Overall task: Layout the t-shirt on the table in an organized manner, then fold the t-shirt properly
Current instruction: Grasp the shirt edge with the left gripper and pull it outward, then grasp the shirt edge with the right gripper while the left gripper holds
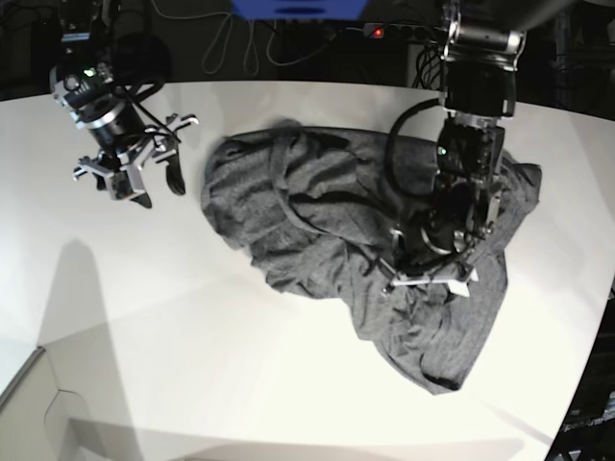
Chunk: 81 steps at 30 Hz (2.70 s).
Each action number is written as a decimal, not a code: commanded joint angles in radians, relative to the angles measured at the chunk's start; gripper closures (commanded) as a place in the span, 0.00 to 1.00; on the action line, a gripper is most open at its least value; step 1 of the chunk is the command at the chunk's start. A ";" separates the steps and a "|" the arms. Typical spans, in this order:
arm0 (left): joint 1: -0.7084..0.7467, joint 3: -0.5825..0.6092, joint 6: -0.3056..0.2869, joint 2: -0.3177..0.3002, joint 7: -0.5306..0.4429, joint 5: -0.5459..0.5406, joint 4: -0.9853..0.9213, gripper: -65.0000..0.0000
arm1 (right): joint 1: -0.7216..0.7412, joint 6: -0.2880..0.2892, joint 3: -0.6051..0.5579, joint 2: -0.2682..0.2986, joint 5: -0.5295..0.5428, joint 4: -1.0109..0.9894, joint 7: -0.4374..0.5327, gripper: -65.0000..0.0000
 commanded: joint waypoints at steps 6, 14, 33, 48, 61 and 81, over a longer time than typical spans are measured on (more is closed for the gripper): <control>-0.034 -0.002 -0.004 0.001 -0.008 -0.016 0.024 0.89 | 0.001 0.001 0.005 0.008 0.015 0.016 0.025 0.50; -0.017 -0.005 0.000 -0.003 0.002 -0.018 0.111 1.00 | 0.001 0.001 0.008 0.008 0.015 0.014 0.025 0.50; 0.581 -0.576 -0.003 -0.088 0.002 -0.375 0.740 1.00 | 0.007 0.001 0.003 0.008 0.015 -0.001 0.025 0.50; 0.773 -0.930 -0.004 -0.051 0.005 -0.540 0.733 0.99 | 0.008 0.001 -0.098 0.000 0.017 -0.001 0.027 0.47; 0.719 -0.938 0.000 -0.026 0.155 -0.533 0.699 0.40 | -0.012 0.001 -0.095 0.008 0.017 0.002 0.025 0.33; 0.224 -0.577 -0.008 -0.020 0.153 -0.052 0.255 0.33 | 0.367 0.172 -0.145 -0.046 0.018 -0.078 -0.251 0.32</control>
